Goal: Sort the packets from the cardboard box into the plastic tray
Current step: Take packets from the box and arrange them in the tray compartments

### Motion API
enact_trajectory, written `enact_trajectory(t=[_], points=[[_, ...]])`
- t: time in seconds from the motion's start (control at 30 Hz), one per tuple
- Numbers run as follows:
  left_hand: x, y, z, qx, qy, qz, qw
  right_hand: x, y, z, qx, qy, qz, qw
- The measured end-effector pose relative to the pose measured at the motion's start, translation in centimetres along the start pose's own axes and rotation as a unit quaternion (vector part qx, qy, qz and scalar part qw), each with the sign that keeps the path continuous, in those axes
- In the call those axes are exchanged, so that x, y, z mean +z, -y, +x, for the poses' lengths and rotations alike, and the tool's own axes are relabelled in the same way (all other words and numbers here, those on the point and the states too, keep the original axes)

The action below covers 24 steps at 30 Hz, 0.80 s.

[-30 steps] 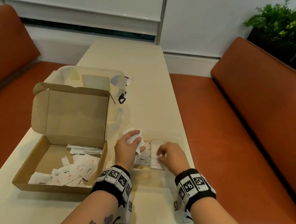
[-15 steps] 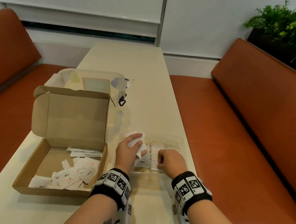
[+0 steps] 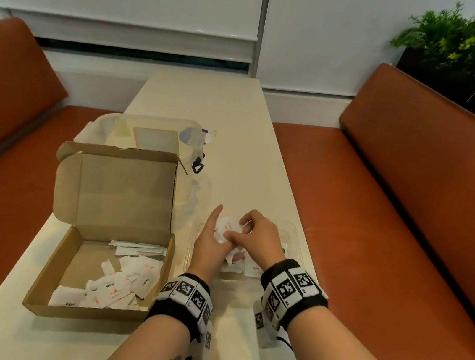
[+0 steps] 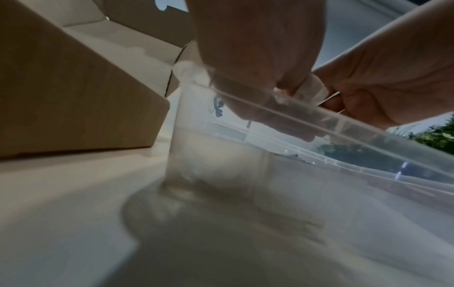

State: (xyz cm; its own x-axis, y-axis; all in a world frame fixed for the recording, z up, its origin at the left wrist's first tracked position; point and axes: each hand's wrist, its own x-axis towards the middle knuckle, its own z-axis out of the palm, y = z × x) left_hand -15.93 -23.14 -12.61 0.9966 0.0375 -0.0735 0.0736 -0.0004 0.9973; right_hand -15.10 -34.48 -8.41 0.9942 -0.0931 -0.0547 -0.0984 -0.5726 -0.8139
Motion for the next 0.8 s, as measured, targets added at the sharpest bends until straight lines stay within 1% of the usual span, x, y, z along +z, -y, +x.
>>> enact_trajectory(t=[0.1, 0.23, 0.33, 0.4, 0.5, 0.57, 0.63, 0.67, 0.73, 0.8], points=[[0.1, 0.2, 0.0, -0.001, 0.021, 0.008, 1.0, 0.1, 0.0, 0.2, 0.01, -0.014, 0.013, 1.0], [0.1, 0.1, -0.2, -0.015, 0.033, -0.046, 0.998, -0.4, -0.5, 0.1, 0.007, -0.025, 0.062, 0.998], [0.0, -0.1, -0.1, -0.024, 0.024, -0.093, 0.995, -0.9, -0.6, 0.1, 0.025, -0.042, 0.109, 0.993], [0.0, -0.3, 0.0, -0.043, 0.021, -0.131, 0.99, -1.1, -0.7, 0.0, 0.042, -0.053, 0.153, 0.986], [0.0, -0.4, 0.1, -0.069, 0.012, -0.166, 0.984, -1.2, -1.2, -0.3, 0.065, -0.063, 0.236, 0.967], [0.2, -0.7, 0.1, -0.082, 0.008, -0.17, 0.982, -1.1, -1.4, -0.6, 0.083, -0.051, 0.281, 0.955], [0.5, -1.0, 0.1, -0.086, 0.007, -0.148, 0.985, -1.1, -1.6, -0.8, 0.106, -0.029, 0.321, 0.941], [0.6, -1.1, 0.1, -0.086, 0.01, -0.138, 0.987, -1.2, -1.7, -0.8, 0.113, -0.021, 0.325, 0.939], [0.9, -1.2, 0.1, -0.086, 0.019, -0.132, 0.987, -1.5, -1.8, -0.7, 0.108, -0.016, 0.306, 0.946], [0.9, -1.2, 0.1, -0.087, 0.024, -0.113, 0.99, -1.9, -1.6, -0.6, 0.086, -0.033, 0.286, 0.954]])
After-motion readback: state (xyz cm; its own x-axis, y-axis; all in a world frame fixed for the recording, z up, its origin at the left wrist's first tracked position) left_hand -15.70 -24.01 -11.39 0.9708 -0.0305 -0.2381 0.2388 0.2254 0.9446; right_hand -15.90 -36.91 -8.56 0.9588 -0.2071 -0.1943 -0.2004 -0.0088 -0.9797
